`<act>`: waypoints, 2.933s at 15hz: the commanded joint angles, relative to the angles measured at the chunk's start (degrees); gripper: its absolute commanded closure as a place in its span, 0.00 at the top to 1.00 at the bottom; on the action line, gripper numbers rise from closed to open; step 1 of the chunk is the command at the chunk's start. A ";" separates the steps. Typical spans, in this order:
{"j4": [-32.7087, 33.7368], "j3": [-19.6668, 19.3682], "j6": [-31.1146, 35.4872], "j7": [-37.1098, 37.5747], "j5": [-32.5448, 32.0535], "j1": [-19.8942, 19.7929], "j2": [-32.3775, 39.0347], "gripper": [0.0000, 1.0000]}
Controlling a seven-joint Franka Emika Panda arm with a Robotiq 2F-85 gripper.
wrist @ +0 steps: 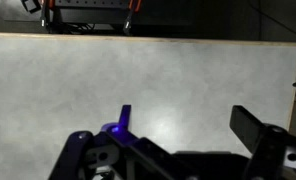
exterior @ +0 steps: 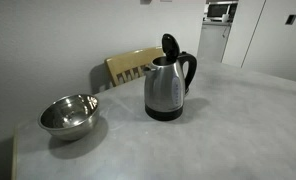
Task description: Close the kettle
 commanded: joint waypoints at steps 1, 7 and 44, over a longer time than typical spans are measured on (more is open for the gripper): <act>0.14 -0.01 -0.15 0.01 -0.02 0.00 0.05 1.00; 2.28 -1.28 0.93 -1.37 -1.71 -0.99 1.32 1.00; 21.51 -14.45 3.08 -0.98 2.76 -8.32 25.34 1.00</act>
